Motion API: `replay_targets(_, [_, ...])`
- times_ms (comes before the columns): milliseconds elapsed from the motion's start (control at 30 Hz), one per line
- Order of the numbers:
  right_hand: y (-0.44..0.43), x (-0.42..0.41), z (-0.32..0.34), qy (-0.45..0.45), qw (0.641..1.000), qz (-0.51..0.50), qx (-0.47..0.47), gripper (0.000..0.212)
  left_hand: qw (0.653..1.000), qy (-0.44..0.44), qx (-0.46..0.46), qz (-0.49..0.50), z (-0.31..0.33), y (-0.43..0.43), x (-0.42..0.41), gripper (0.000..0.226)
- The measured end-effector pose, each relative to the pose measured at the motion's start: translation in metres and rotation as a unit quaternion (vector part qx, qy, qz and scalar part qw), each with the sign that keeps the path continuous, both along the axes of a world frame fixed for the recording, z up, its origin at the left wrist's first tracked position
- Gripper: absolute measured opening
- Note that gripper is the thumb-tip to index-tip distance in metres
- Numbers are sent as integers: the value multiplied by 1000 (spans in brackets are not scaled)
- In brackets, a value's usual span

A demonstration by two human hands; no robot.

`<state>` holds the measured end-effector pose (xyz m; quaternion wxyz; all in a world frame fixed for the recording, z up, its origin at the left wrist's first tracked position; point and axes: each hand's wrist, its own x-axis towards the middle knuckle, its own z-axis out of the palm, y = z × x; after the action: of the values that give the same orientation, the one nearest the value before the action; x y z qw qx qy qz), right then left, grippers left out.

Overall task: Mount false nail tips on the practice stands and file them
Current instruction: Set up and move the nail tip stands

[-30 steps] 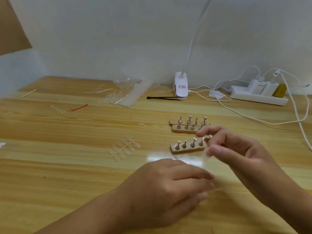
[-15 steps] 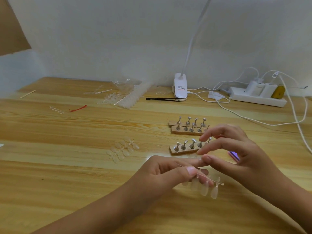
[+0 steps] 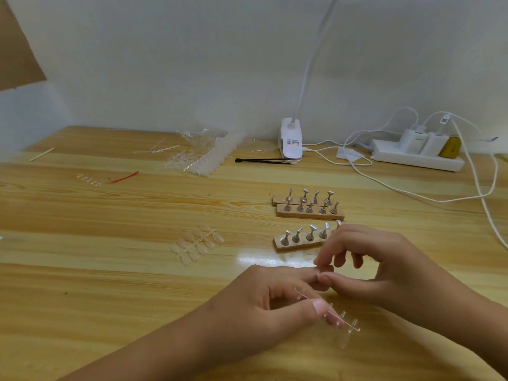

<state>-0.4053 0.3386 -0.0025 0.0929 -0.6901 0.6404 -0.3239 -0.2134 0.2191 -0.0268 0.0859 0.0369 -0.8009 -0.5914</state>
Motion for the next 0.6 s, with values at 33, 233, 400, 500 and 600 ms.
replay_targets(33, [1,2,-1,26,1000,-7,-6,13,1000,-3,3,-6,0,0,0,24])
replay_targets(233, [3,6,-1,57,998,-13,-33,16,999,2,50,-20,2,-2,0,25])
replay_targets(400, [1,-3,0,49,996,-1,-72,18,997,9,77,-11,4,-3,0,29])
replay_targets(500, [-1,-19,3,71,985,-70,-144,18,997,0,78,-1,3,-5,-1,31])
replay_targets(600, [-1,-34,2,96,973,-144,-154,25,999,-1,51,-3,2,-4,-2,28])
